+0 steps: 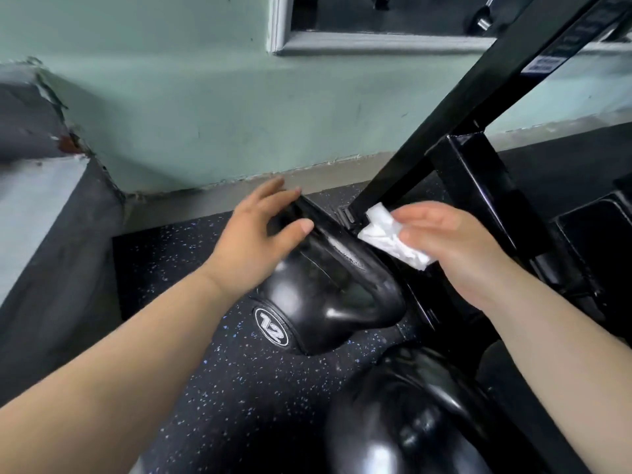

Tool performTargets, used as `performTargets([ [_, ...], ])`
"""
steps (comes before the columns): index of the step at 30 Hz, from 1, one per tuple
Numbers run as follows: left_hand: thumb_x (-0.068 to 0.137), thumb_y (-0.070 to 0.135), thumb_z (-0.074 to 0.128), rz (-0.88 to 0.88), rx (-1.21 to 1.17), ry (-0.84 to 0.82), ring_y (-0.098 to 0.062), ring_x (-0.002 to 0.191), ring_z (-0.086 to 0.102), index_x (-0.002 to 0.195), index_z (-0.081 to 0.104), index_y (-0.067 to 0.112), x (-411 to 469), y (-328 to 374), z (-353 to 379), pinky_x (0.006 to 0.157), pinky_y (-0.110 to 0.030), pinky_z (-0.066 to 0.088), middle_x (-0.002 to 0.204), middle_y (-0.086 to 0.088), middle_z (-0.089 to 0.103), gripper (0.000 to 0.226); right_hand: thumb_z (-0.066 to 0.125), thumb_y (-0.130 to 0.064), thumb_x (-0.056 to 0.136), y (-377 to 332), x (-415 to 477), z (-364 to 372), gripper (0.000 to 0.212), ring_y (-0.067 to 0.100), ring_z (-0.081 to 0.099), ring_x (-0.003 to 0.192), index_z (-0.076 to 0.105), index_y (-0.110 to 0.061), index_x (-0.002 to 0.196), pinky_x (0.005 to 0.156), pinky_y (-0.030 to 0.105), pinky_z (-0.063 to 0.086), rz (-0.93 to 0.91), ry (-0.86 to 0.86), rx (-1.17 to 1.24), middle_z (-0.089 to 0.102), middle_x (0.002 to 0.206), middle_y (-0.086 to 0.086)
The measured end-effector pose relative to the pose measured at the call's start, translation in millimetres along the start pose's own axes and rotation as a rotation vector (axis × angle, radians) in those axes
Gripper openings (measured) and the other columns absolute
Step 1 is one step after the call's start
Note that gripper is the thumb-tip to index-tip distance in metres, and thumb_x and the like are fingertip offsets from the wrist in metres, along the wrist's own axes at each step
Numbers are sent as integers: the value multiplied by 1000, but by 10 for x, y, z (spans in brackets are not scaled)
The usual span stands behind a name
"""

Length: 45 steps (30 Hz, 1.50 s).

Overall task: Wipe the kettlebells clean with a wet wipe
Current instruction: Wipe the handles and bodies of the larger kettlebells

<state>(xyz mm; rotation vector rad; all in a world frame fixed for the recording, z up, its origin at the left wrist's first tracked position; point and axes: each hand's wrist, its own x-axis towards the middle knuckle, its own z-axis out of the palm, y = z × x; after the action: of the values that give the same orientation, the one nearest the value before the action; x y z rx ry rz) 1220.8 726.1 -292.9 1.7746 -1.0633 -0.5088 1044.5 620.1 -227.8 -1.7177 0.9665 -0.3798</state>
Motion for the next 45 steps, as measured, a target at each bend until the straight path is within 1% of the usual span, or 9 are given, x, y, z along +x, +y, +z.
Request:
performTargets([
  [6, 67, 26, 59, -240, -731, -199, -14, 97, 59, 106, 58, 22, -394, 190, 135, 94, -30, 45, 100, -2, 63, 39, 58, -3, 81, -184, -21, 496, 21, -5, 52, 45, 53, -18, 67, 44, 8, 38, -82, -80, 126, 56, 60, -5],
  [11, 77, 9, 62, -442, -892, 53, -15, 63, 64, 76, 62, 9, -481, 39, 115, 63, -27, 55, 67, -2, 69, 1, 50, -25, 88, -83, 15, 506, 13, 1, 55, 89, 61, -23, 94, 72, 12, 44, -35, 1, -29, 61, 96, -8],
  [14, 85, 10, 55, -531, -759, 249, -20, 66, 58, 65, 55, 12, -517, -193, 131, 66, -34, 50, 70, -6, 61, 21, 43, -32, 90, 105, 70, 343, 31, 9, 44, 114, 51, -25, 119, 90, 21, 32, 9, 91, -299, 49, 122, -7],
  [26, 88, 13, 52, -534, -958, 321, -19, 74, 58, 78, 55, 12, -97, -225, 509, 73, -30, 50, 80, -7, 58, 11, 28, -42, 92, 506, 208, 367, 32, 16, 62, 90, 51, -28, 109, 85, 33, 47, 116, -138, -404, 64, 105, -2],
  [31, 93, 46, 29, -640, -1240, 342, -13, 82, 65, 87, 57, 13, 27, -175, 532, 81, -29, 52, 88, -2, 66, 44, 30, -42, 92, 489, 208, 347, 24, 11, 61, 78, 51, -32, 98, 71, 26, 44, 108, -142, -404, 65, 94, -6],
  [34, 90, 35, 48, -709, -1246, 394, -14, 72, 63, 77, 59, 12, 104, -94, 556, 80, -31, 53, 72, -1, 66, 29, 31, -43, 91, 480, 216, 349, 24, 15, 59, 91, 52, -33, 96, 84, 33, 45, 132, -143, -384, 65, 99, -5],
  [39, 79, 23, 68, -770, -1212, 360, -10, 55, 58, 74, 57, 5, 71, 29, 665, 61, -20, 54, 64, -1, 58, 22, 25, -43, 93, 436, 205, 361, 35, 3, 61, 63, 55, -30, 82, 69, 25, 45, 168, -153, -371, 68, 78, -6],
  [42, 82, 19, 64, -795, -1138, 260, -14, 56, 57, 89, 62, 5, -138, 77, 856, 52, -22, 51, 72, -5, 61, 16, 20, -48, 93, 457, 229, 356, 50, 18, 57, 108, 58, -23, 112, 99, 35, 38, 261, -100, -318, 63, 117, 4],
  [45, 79, 9, 64, -734, -1000, 216, -13, 55, 47, 67, 55, 13, -457, 213, 1122, 58, -23, 42, 63, -4, 54, 16, 20, -47, 93, 439, 215, 343, 51, 21, 40, 127, 49, -20, 124, 107, 35, 27, 314, -63, -253, 46, 136, 5],
])
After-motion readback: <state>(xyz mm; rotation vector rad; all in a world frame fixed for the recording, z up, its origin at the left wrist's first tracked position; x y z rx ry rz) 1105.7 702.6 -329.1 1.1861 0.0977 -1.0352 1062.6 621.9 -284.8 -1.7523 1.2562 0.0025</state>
